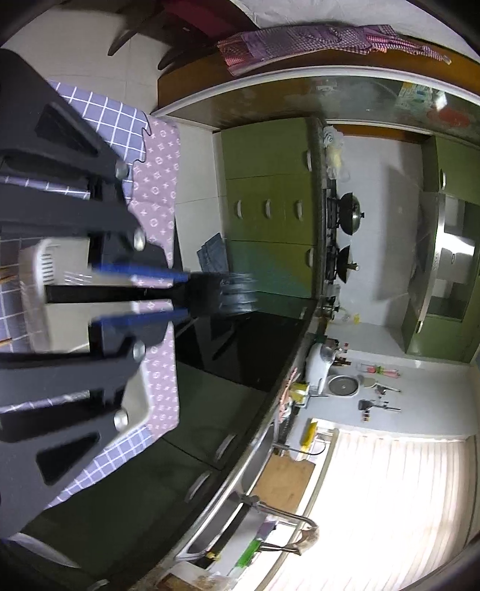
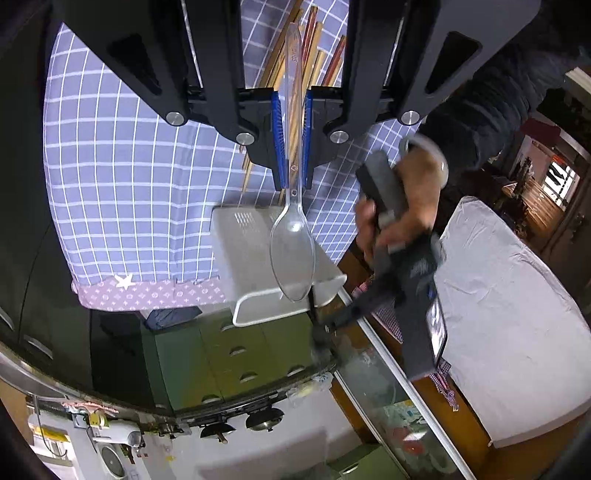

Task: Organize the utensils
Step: 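Lift the fork and spoon and carry both over the white holder, then open the left tool to drop the fork in the holder while the right drops the spoon, then grasp one wooden chopstick from the pile with the left tool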

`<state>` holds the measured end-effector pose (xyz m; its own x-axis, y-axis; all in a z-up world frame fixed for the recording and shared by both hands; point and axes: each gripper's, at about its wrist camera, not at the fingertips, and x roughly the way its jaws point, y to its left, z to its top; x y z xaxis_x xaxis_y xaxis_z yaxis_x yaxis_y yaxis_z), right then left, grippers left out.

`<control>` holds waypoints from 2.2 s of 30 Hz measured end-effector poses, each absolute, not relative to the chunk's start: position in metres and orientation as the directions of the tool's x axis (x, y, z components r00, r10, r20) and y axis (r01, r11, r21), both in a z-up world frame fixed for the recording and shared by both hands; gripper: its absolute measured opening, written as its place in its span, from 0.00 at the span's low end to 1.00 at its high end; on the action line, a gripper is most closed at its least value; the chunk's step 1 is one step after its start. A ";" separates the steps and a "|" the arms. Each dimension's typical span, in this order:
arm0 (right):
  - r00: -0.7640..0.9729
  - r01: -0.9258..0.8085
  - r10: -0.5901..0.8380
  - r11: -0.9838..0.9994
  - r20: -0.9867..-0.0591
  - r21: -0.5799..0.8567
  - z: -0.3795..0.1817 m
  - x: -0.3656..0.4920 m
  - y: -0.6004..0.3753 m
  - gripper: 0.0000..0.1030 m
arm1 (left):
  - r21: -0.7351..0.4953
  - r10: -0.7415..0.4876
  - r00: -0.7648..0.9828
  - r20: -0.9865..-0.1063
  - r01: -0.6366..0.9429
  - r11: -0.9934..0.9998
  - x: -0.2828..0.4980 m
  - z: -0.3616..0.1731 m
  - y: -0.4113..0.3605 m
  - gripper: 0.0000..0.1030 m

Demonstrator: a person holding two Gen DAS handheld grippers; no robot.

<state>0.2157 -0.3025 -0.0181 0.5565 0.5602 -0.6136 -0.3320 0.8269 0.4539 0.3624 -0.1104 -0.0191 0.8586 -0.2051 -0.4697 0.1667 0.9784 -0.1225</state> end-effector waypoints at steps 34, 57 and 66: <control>0.850 -0.225 0.243 0.970 -0.467 0.095 -0.023 0.327 -0.246 0.10 | -0.132 -0.245 0.671 -0.700 0.215 0.968 0.249 -0.033 -0.046 0.45; 0.655 -0.273 0.276 0.955 -0.703 0.120 -0.036 0.230 -0.297 0.44 | -0.137 -0.186 0.282 -0.941 0.185 0.973 0.256 -0.121 -0.070 0.29; 0.565 -0.257 0.270 0.956 -0.779 0.145 -0.078 0.216 -0.321 0.44 | -0.125 -0.154 0.196 -0.968 0.155 0.980 0.271 -0.149 -0.089 0.23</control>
<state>0.2164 -0.3210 -0.0783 0.5654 0.2702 -0.7793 -0.2568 0.9555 0.1450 0.2707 -0.0894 -0.1485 0.1955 -0.1542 -0.9685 0.1551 0.9800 -0.1248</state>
